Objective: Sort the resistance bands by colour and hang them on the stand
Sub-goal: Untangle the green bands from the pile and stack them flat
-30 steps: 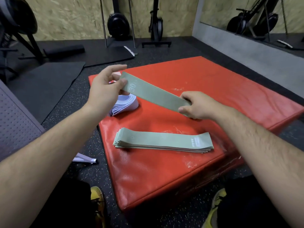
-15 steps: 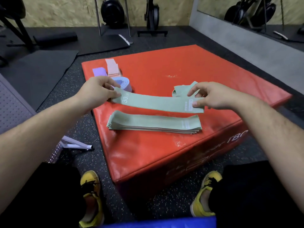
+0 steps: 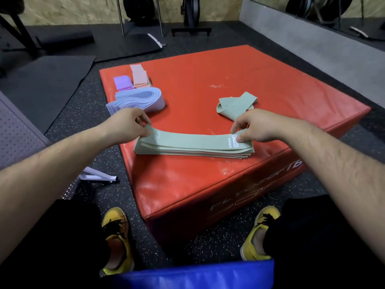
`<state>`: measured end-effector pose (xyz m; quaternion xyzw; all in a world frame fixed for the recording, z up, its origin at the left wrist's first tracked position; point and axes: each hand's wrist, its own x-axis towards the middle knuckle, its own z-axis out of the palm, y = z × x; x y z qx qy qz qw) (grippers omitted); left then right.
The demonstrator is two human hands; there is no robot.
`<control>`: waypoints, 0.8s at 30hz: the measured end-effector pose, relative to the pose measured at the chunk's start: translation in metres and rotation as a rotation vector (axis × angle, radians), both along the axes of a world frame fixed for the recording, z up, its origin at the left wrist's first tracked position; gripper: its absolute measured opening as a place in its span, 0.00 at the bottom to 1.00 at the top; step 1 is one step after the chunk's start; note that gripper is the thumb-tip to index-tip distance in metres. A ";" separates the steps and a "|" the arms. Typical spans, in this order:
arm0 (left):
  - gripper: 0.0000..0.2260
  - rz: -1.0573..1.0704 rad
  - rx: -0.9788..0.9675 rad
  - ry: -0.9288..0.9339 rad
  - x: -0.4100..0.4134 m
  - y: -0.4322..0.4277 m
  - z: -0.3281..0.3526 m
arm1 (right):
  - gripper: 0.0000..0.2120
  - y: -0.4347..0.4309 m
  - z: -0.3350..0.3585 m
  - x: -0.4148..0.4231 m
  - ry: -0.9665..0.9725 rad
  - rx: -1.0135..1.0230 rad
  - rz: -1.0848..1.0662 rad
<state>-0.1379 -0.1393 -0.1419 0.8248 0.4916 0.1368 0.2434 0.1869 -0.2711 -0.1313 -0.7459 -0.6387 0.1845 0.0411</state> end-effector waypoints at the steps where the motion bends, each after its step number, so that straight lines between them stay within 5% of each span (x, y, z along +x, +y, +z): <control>1: 0.08 -0.006 0.013 0.019 0.000 0.000 -0.002 | 0.09 0.000 -0.001 -0.001 -0.013 -0.002 0.000; 7: 0.07 -0.077 0.075 0.100 -0.001 0.002 -0.012 | 0.10 0.002 -0.009 -0.005 -0.100 -0.048 0.006; 16: 0.18 -0.295 0.518 0.190 0.020 -0.022 -0.009 | 0.24 -0.001 -0.013 -0.031 -0.098 0.124 0.202; 20: 0.30 -0.452 0.414 0.249 0.041 -0.026 -0.015 | 0.36 0.003 -0.026 -0.046 -0.131 0.091 0.259; 24: 0.43 -0.557 0.258 0.385 0.061 -0.026 -0.022 | 0.36 0.008 -0.035 -0.052 -0.140 0.070 0.266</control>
